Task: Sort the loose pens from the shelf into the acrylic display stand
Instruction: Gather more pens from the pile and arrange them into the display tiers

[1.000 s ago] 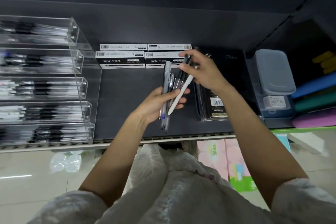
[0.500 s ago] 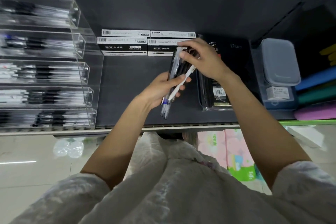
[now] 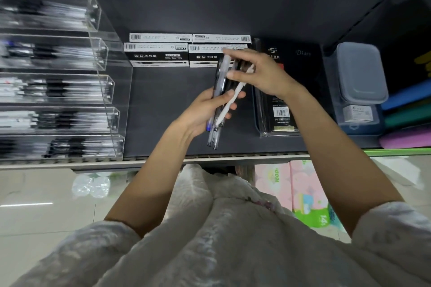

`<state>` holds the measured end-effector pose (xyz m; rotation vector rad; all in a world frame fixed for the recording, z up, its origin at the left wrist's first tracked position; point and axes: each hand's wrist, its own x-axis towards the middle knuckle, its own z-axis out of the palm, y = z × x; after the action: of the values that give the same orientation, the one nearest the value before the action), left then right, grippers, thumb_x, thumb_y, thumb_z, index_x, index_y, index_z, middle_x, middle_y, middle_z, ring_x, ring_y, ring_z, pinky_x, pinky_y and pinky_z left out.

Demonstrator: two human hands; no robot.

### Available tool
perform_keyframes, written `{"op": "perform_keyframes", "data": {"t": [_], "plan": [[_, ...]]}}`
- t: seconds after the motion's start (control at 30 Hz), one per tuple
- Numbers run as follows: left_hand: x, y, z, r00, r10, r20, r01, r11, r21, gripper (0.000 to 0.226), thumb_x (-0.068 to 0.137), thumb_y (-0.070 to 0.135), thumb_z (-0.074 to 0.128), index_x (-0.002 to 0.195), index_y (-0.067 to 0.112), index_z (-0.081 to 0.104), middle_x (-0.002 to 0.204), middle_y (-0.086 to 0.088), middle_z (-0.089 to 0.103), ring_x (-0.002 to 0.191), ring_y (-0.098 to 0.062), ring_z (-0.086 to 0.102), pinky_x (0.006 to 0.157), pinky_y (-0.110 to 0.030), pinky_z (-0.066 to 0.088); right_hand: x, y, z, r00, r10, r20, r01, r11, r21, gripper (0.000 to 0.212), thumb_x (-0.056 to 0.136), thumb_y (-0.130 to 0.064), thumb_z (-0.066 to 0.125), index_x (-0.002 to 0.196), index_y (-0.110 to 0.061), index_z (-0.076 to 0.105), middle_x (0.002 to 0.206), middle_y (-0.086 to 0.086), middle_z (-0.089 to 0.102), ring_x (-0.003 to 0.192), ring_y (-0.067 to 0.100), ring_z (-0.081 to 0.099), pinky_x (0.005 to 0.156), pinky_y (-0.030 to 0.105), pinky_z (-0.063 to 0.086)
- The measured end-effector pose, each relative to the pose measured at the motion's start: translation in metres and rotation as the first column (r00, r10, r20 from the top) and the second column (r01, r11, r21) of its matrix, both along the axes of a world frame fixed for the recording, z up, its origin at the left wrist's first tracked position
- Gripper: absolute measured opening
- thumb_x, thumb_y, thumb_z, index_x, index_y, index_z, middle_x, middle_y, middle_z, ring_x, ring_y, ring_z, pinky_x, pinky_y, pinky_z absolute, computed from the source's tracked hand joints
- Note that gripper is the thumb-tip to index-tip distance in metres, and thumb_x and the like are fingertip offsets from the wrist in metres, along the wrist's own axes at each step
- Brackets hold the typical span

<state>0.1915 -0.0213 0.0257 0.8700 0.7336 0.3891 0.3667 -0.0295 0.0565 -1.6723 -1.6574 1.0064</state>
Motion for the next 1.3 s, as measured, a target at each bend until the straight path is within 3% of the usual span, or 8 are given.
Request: {"op": "perform_keyframes", "data": {"t": [0.33,0.53,0.7,0.83,0.97,1.07,1.13,1.3], "plan": [[-0.008,-0.001,0.003,0.979,-0.060,0.195,0.090,0.985,-0.146,0.024,0.097,0.008,0.045,0.117,0.005,0.056,0.105,-0.006,0.070,0.071,-0.007,0.058,0.058,-0.020,0.049,-0.003,-0.008,0.015,0.996,-0.026,-0.084,0.017,0.994,-0.107,0.020,0.077,-0.021,0.076,0.094,-0.016,0.065,0.081,-0.015,0.061,0.073,-0.008,0.054,0.074,0.012,0.042],[-0.010,-0.004,-0.001,0.966,-0.011,0.258,0.048,0.989,-0.141,0.023,0.097,0.004,0.043,0.116,0.004,0.056,0.098,-0.001,0.068,0.071,-0.007,0.056,0.058,-0.019,0.047,0.002,-0.016,0.018,0.967,-0.131,-0.220,0.106,0.987,-0.122,0.046,0.083,-0.021,0.071,0.123,-0.019,0.048,0.089,0.004,0.058,0.063,0.013,0.055,0.050,0.022,0.045],[-0.011,-0.004,-0.004,0.982,0.006,0.190,0.010,0.996,-0.084,0.024,0.096,0.006,0.046,0.117,0.005,0.057,0.106,-0.002,0.069,0.074,-0.007,0.060,0.059,-0.019,0.049,0.006,-0.022,0.019,0.915,-0.264,-0.305,0.222,0.961,-0.164,0.042,0.083,-0.007,0.068,0.121,-0.004,0.051,0.073,0.006,0.059,0.062,0.010,0.062,0.059,0.020,0.053],[-0.009,-0.005,-0.006,0.961,0.122,0.248,-0.073,0.977,-0.199,0.032,0.097,0.007,0.044,0.128,0.004,0.051,0.101,-0.001,0.069,0.074,-0.007,0.062,0.056,-0.016,0.048,0.021,-0.032,0.024,0.760,-0.429,-0.488,0.452,0.889,-0.077,0.018,0.087,-0.001,0.062,0.103,-0.008,0.060,0.066,-0.003,0.065,0.062,0.008,0.062,0.063,0.019,0.052],[-0.005,-0.007,-0.009,0.895,0.298,0.332,-0.188,0.927,-0.326,0.030,0.095,0.004,0.044,0.121,0.011,0.057,0.115,0.002,0.066,0.078,-0.007,0.063,0.055,-0.015,0.049,0.009,-0.057,0.020,0.425,-0.524,-0.738,0.750,0.660,-0.037,0.009,0.083,0.004,0.063,0.082,-0.005,0.060,0.077,0.002,0.064,0.076,0.018,0.065,0.078,0.025,0.052],[0.006,-0.008,-0.007,0.845,0.420,0.332,-0.291,0.880,-0.374,0.029,0.094,-0.002,0.045,0.116,0.010,0.059,0.114,-0.002,0.066,0.084,-0.010,0.067,0.055,-0.015,0.049,-0.038,-0.070,0.001,0.482,-0.538,-0.691,0.778,0.626,0.055,0.013,0.078,0.002,0.069,0.079,-0.007,0.060,0.081,0.005,0.065,0.087,0.029,0.065,0.083,0.031,0.052],[0.013,-0.008,-0.005,0.817,0.474,0.329,-0.337,0.855,-0.395,0.024,0.094,-0.001,0.046,0.109,0.007,0.062,0.114,-0.006,0.066,0.094,-0.016,0.068,0.058,-0.017,0.052,-0.062,-0.075,-0.012,0.550,-0.585,-0.596,0.779,0.617,0.112,0.014,0.079,0.003,0.069,0.080,-0.009,0.061,0.082,0.002,0.066,0.087,0.021,0.067,0.081,0.026,0.052],[0.022,-0.009,0.000,0.785,0.514,0.345,-0.372,0.837,-0.402,0.020,0.097,0.008,0.048,0.111,0.007,0.061,0.115,-0.005,0.067,0.108,-0.020,0.064,0.085,-0.030,0.055,-0.081,-0.078,-0.034,0.638,-0.667,-0.385,0.760,0.624,0.179,0.007,0.084,-0.007,0.068,0.082,-0.011,0.063,0.078,0.002,0.069,0.074,0.014,0.068,0.071,0.031,0.055]]}}
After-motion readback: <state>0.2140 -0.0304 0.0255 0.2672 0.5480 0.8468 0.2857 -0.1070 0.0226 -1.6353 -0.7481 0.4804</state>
